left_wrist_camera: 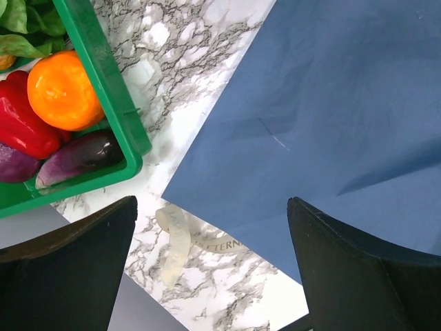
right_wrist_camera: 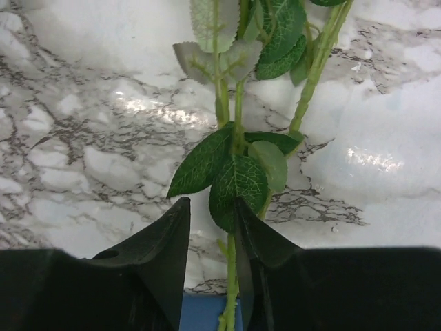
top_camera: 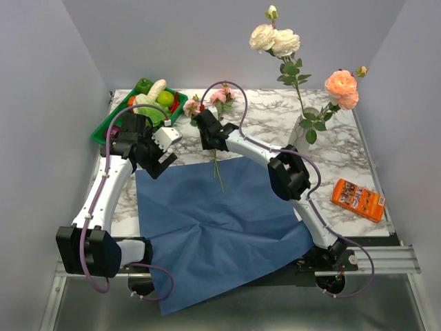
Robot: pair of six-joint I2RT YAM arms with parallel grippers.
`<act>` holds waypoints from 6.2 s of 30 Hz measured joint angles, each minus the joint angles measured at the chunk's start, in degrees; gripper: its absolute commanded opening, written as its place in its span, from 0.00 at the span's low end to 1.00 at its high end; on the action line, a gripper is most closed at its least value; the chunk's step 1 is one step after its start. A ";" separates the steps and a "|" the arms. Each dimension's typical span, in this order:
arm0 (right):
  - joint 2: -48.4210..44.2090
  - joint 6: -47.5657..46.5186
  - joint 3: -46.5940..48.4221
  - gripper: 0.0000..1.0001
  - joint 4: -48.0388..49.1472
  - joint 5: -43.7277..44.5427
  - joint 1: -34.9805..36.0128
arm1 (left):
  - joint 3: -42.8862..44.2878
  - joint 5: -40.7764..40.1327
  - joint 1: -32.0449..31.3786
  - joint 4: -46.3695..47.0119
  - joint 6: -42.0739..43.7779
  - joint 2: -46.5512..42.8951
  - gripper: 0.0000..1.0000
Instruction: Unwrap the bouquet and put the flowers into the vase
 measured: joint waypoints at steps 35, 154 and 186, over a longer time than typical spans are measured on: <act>4.52 -2.45 5.84 0.01 -3.87 -1.84 -1.40 | -1.75 -0.04 0.17 1.31 1.29 1.64 0.99; -54.53 -52.63 -58.03 0.29 92.41 13.94 -23.28 | 1.05 0.79 0.44 -0.55 5.11 2.86 0.99; -59.14 -48.43 -49.77 1.00 71.82 25.53 1.60 | 4.26 1.55 0.46 -2.16 3.98 2.73 0.99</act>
